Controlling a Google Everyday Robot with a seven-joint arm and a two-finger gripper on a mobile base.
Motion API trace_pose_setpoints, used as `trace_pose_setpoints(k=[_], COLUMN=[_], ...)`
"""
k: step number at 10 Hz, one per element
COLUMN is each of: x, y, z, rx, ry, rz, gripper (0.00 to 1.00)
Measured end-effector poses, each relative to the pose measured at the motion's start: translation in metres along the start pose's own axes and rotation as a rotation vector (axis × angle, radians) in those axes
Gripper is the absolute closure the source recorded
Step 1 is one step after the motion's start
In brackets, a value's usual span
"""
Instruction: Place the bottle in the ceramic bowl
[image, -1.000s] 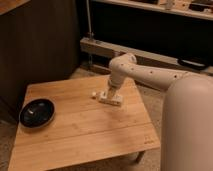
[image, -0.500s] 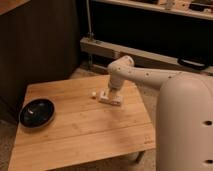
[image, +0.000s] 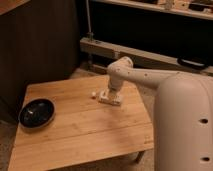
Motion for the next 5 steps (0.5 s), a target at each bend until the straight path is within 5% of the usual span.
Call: trace_pose_setpoints(k=[3, 5], x=[0.000, -0.006], y=[-0.001, -0.003], z=[0.001, 0.011], rx=[0.011, 0.056], ry=[-0.008, -0.075], rz=[-0.009, -0.076], gripper=[0.35, 0.35])
